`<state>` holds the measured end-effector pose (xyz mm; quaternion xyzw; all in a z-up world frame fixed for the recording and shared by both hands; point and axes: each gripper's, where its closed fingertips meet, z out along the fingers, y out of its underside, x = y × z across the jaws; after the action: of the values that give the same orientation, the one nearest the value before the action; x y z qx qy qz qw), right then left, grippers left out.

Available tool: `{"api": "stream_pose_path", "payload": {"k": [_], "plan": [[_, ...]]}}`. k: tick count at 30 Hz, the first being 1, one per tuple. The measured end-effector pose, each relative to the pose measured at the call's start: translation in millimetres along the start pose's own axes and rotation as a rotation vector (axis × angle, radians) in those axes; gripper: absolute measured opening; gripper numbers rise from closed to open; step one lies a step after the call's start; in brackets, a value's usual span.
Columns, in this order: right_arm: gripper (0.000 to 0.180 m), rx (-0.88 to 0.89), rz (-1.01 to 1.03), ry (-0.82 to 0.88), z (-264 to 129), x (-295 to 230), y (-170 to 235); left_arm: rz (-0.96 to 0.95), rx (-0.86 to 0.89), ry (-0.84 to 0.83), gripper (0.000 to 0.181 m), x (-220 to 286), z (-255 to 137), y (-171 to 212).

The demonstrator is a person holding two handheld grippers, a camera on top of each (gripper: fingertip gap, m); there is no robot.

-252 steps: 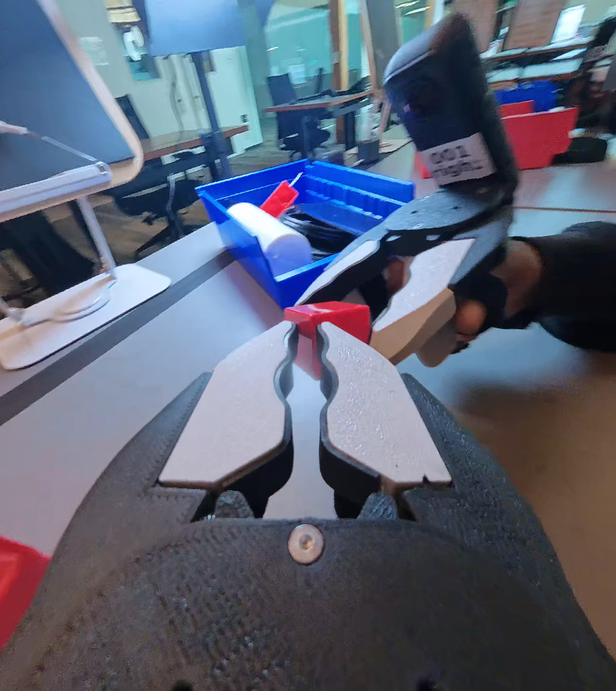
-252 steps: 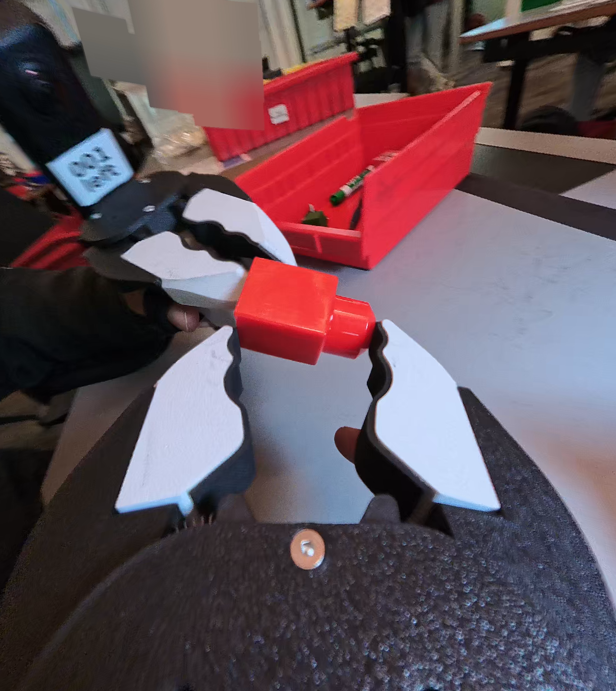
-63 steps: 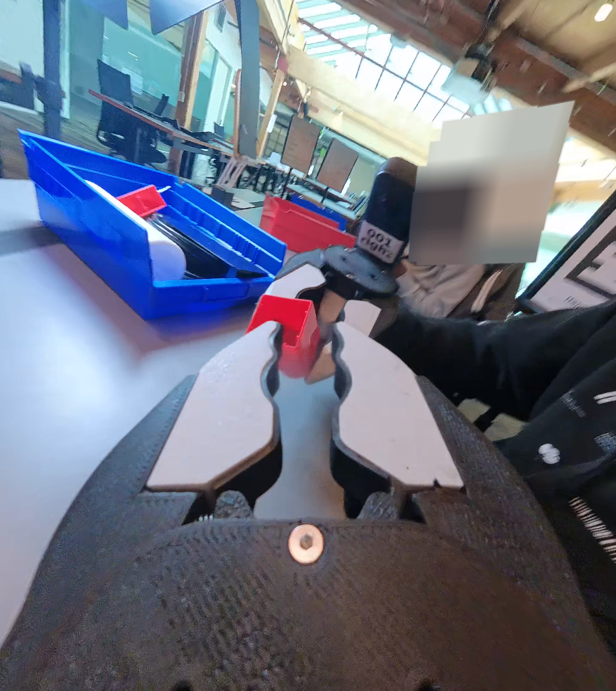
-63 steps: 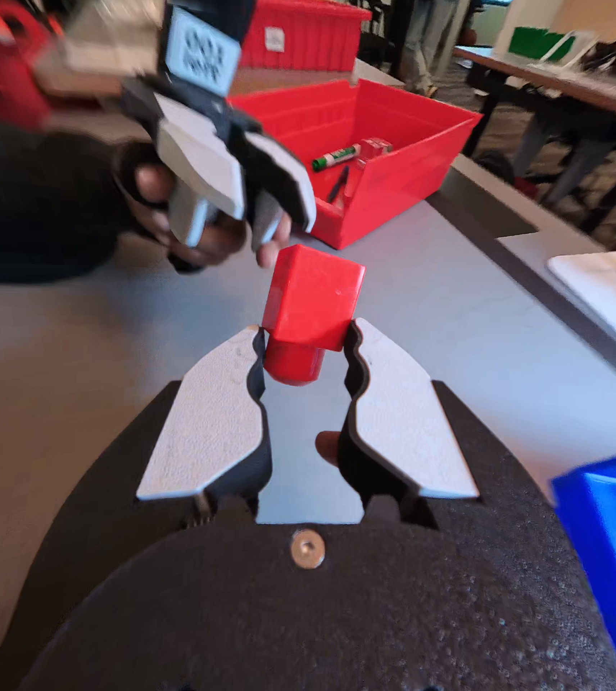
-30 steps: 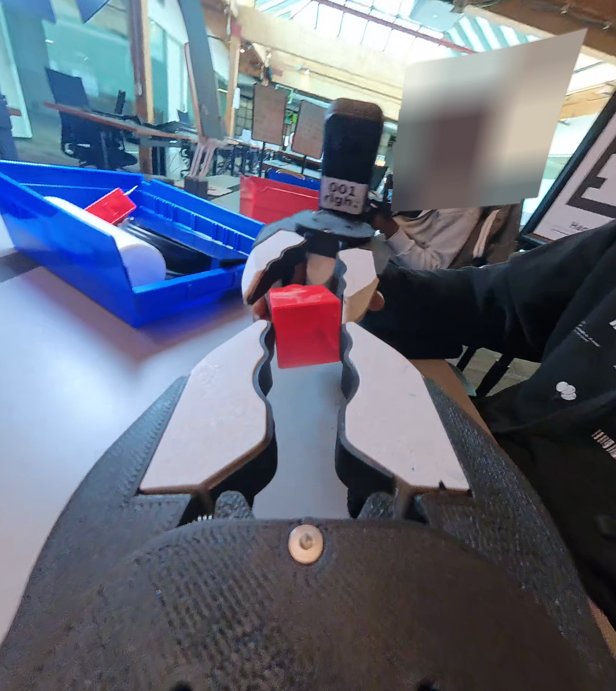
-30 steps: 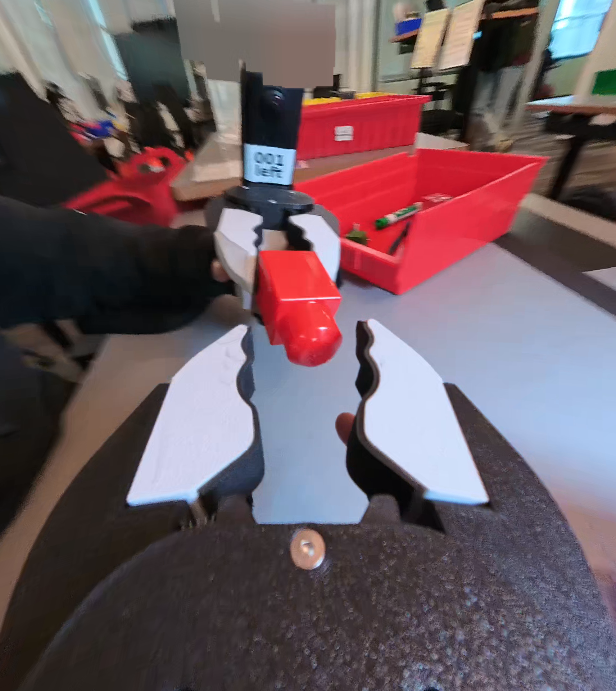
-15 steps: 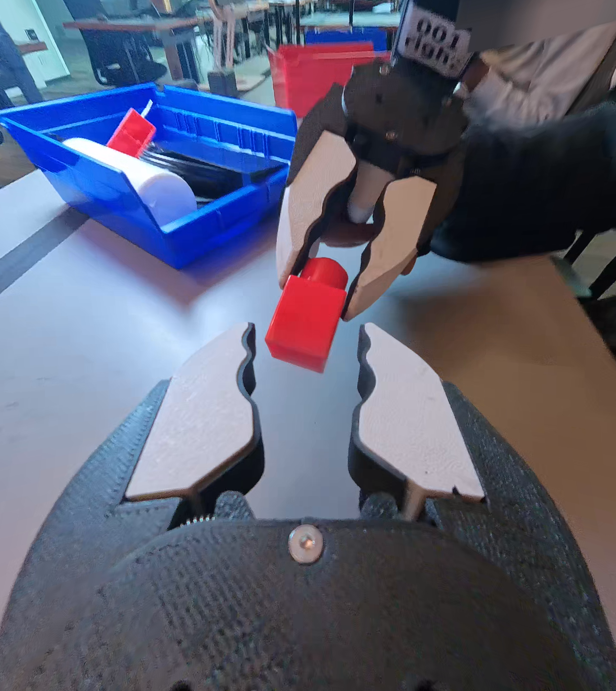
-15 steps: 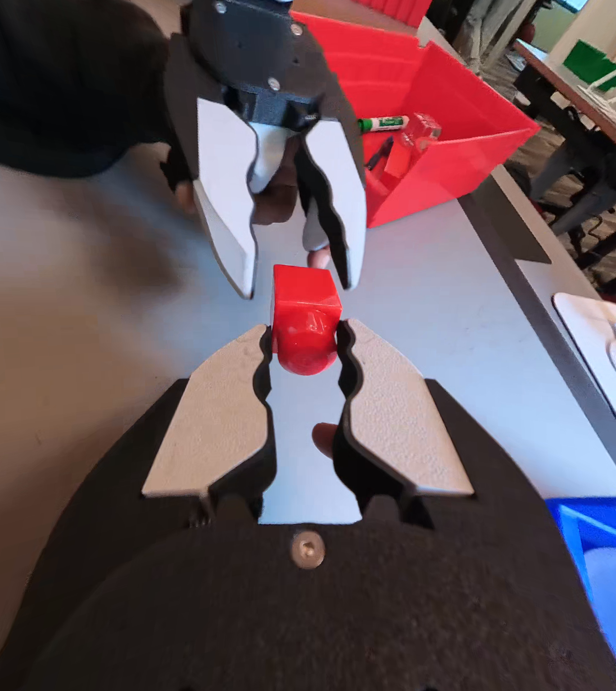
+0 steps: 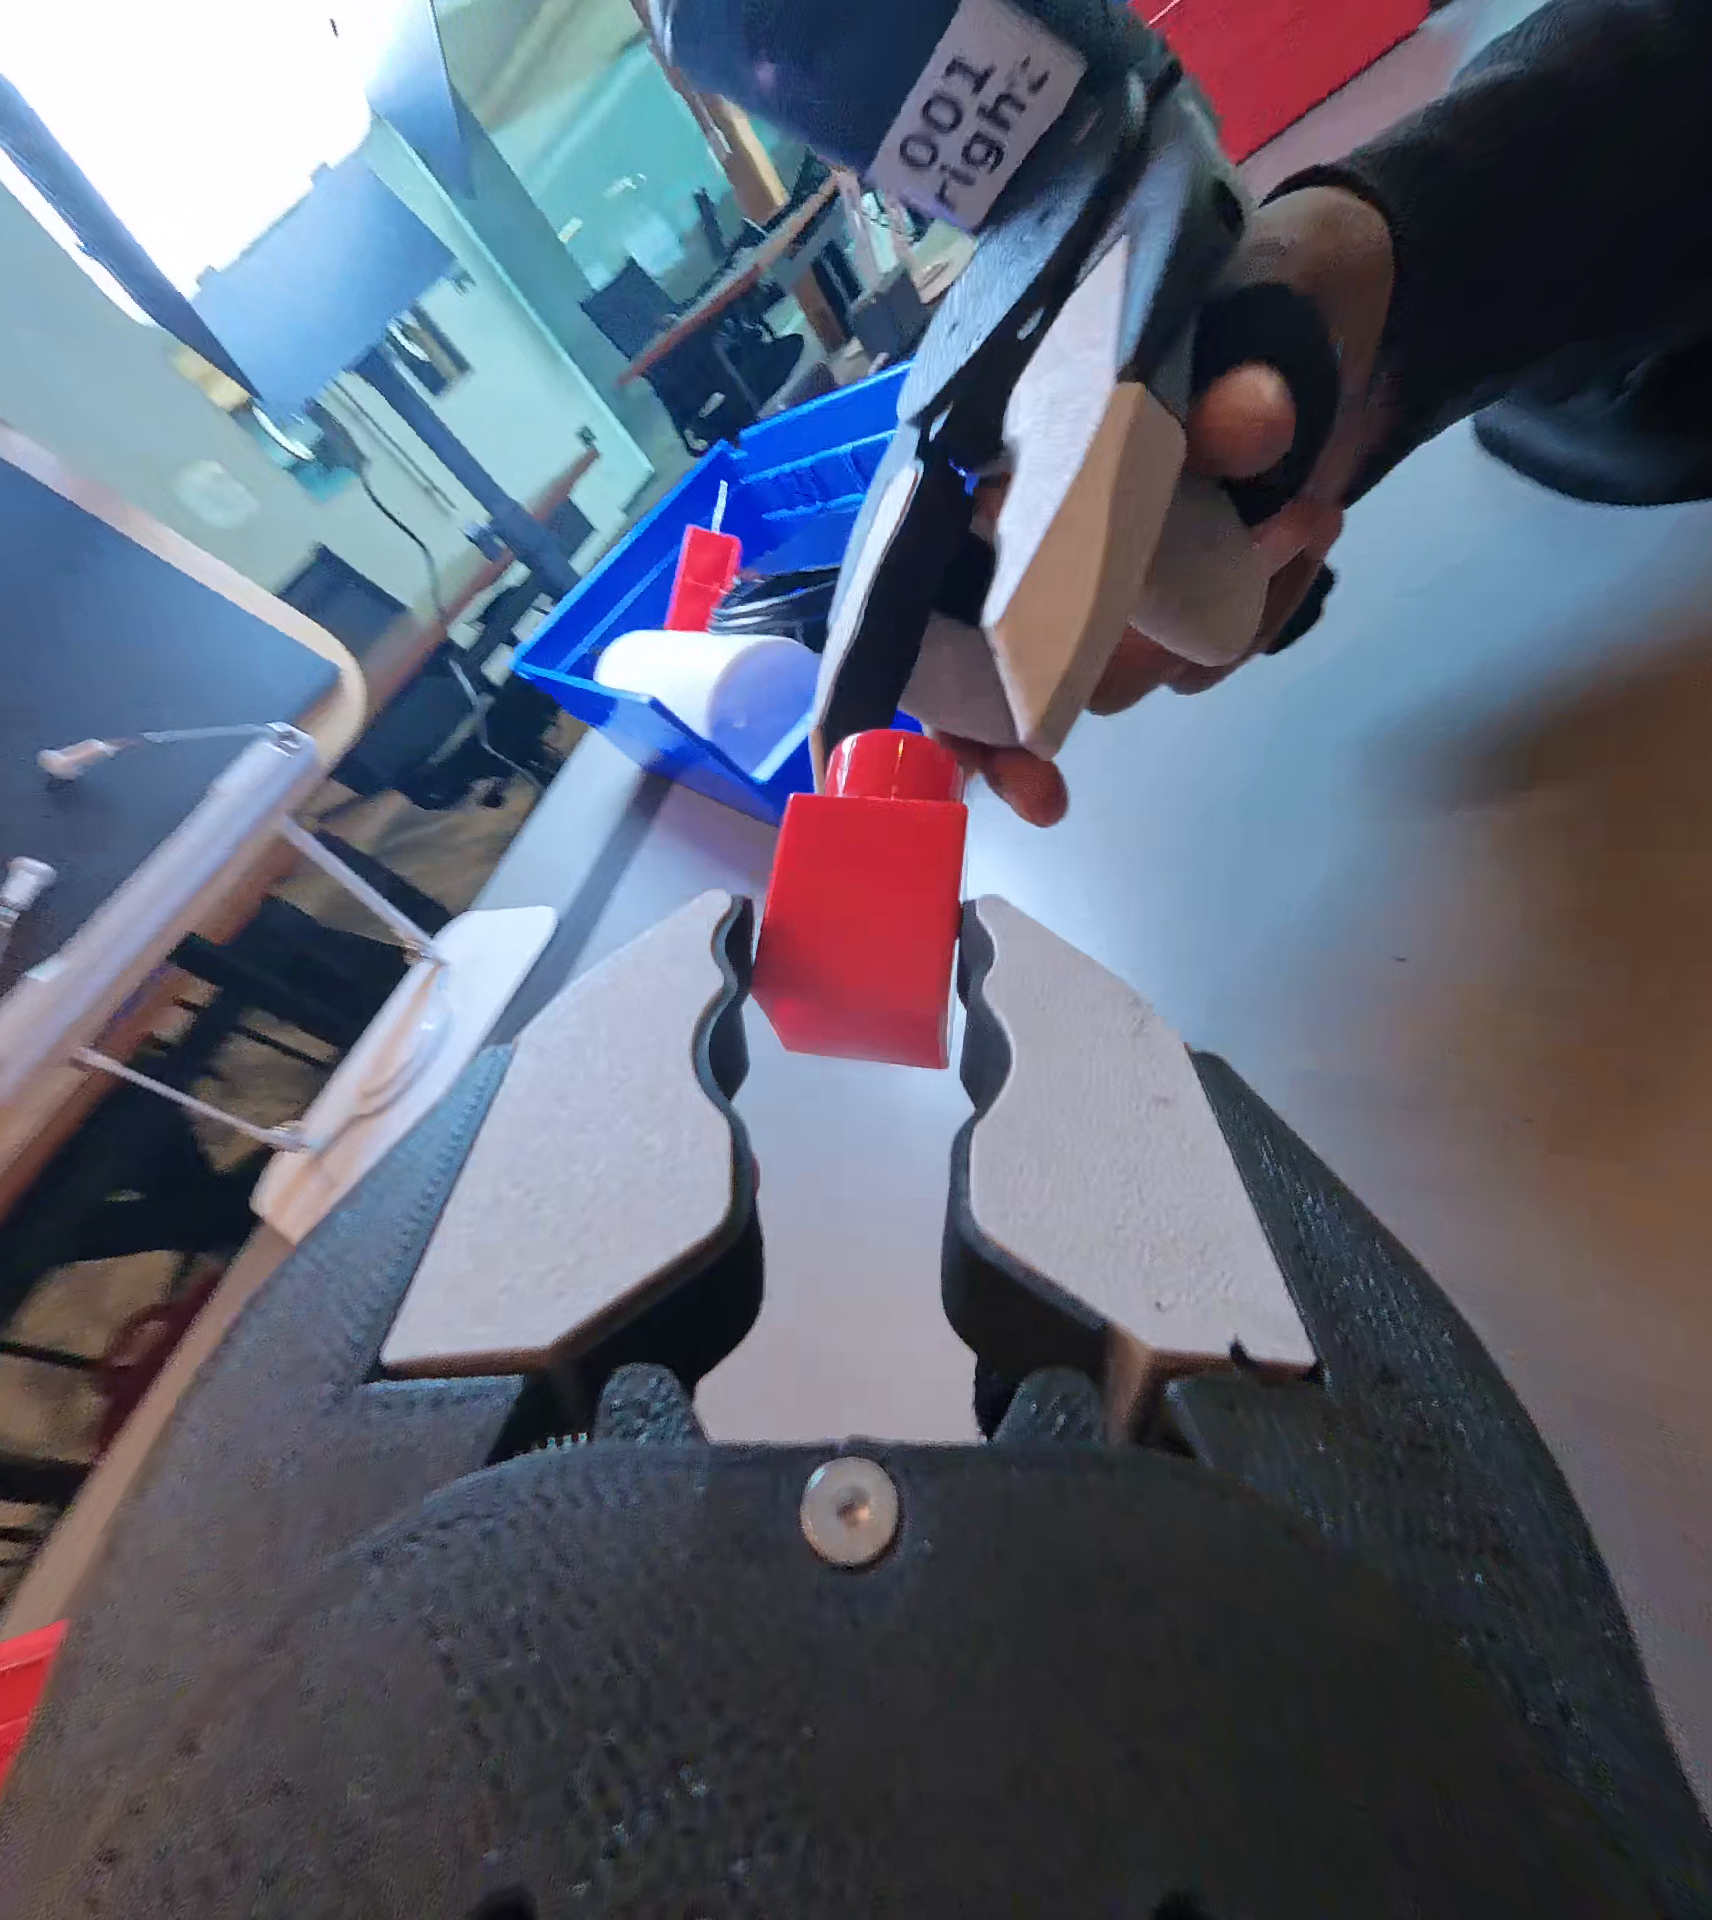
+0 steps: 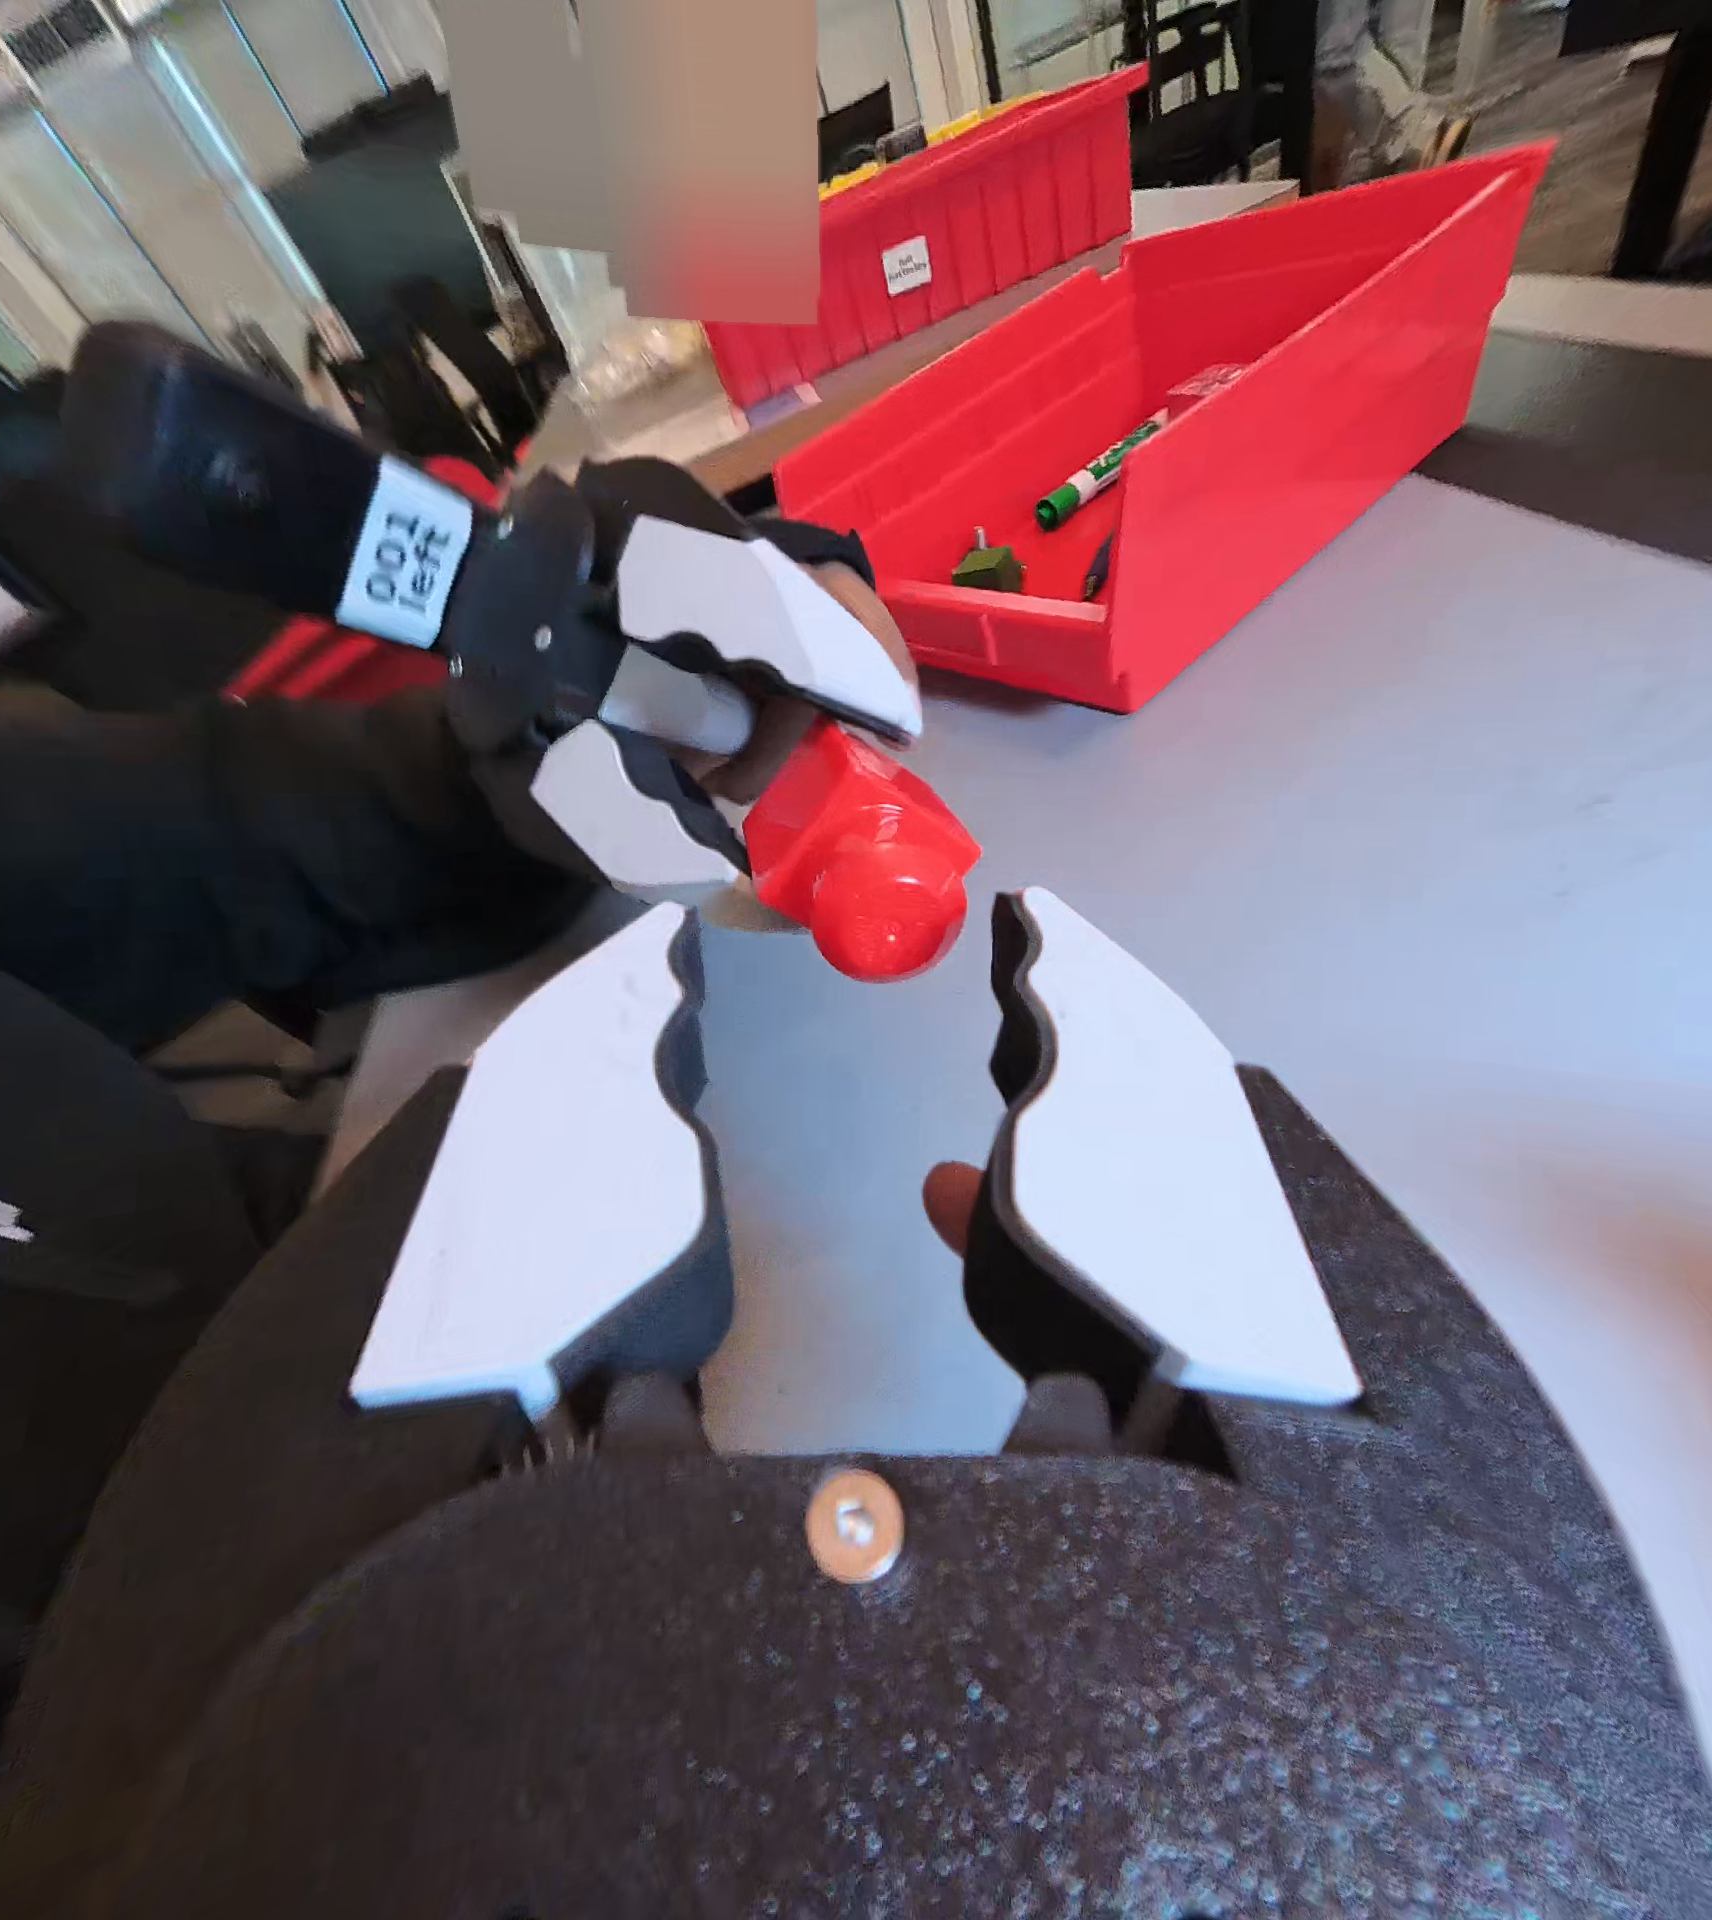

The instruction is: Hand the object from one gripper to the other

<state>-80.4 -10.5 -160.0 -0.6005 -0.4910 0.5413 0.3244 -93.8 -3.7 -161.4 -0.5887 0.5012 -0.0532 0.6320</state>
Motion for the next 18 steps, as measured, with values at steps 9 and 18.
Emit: {"api": "stream_pose_path", "payload": {"k": [9, 18], "plan": [[0.029, 0.035, -0.111, 0.091, -6, 7, -9, -0.057, 0.01, 0.022, 0.037, 6, 4, -1], [0.029, -0.054, -0.96, 0.473, -5, 9, -11, -0.906, 0.104, 0.28, 0.06, -2, 8, 1]]}}
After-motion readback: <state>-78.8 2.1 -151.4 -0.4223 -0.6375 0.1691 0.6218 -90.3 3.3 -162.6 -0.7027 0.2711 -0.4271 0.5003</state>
